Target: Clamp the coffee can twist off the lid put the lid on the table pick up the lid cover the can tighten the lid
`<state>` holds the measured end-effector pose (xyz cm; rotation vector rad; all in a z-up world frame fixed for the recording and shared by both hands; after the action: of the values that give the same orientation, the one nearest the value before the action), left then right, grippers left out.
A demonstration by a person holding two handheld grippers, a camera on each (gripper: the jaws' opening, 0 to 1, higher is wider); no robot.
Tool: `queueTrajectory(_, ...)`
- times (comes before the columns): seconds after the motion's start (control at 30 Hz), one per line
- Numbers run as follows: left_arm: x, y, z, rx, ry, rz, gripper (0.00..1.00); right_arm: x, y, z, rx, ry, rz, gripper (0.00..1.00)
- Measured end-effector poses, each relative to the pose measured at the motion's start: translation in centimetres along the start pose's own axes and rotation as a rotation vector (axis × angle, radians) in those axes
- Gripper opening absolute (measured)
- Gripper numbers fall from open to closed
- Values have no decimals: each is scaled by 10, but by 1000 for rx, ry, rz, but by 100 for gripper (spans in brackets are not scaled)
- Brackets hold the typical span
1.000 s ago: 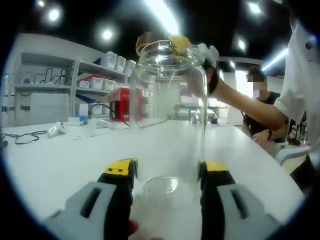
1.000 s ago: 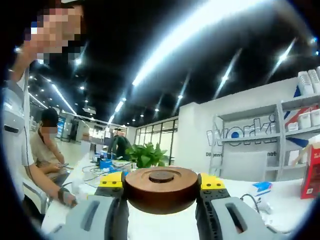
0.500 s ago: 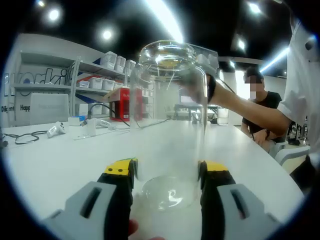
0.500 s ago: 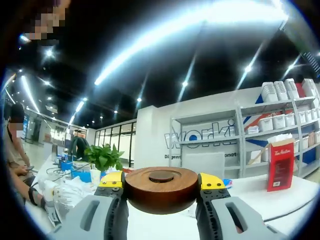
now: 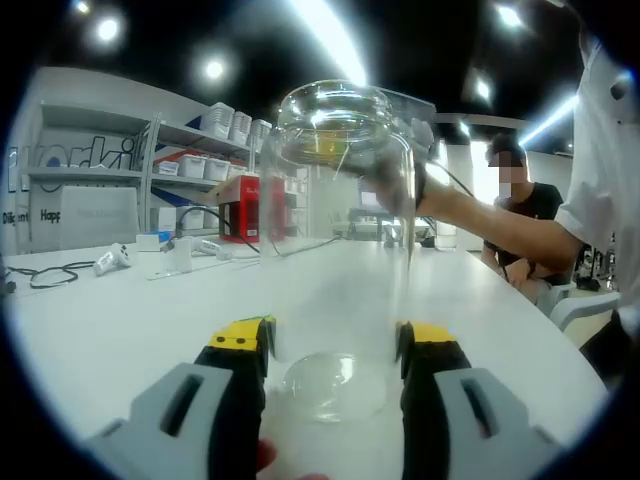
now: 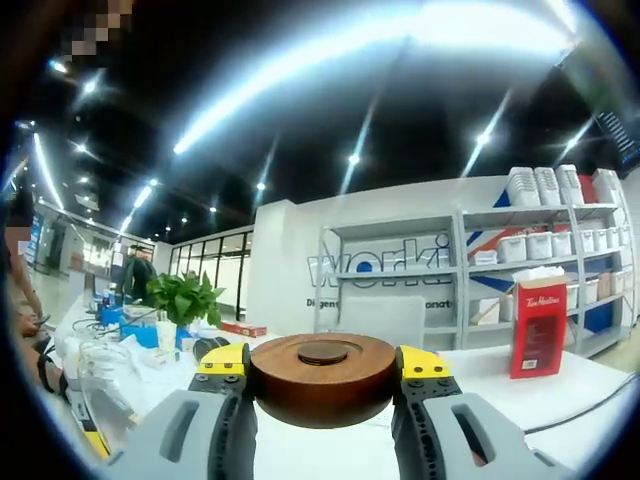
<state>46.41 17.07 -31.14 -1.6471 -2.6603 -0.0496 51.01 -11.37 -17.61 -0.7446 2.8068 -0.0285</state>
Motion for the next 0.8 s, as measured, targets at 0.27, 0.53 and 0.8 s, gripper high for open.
queueTrajectory(0.27, 0, 0, 0, 1, 0, 2, 43, 12, -8, 20, 18, 25, 83, 48)
queueTrajectory(0.53, 0, 0, 0, 2, 0, 1, 43, 23, -11, 34, 48, 34, 188, 48)
queueTrajectory(0.8, 0, -1, 0, 2, 0, 4, 43, 32, -7, 56, 58, 82, 258, 48)
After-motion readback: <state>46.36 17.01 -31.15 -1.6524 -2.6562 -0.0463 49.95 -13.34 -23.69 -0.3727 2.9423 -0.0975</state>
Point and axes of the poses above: the point that each gripper's makers call its tool centre point, and the gripper's own axes: x roughly backward along the fingers, y roughly to its left, z roughly out of its underside, the point moved 9 cm from there along x, roughly backward along the fingers, and after that the axes turned 7 degrees about -z, right-handed, at the moved point
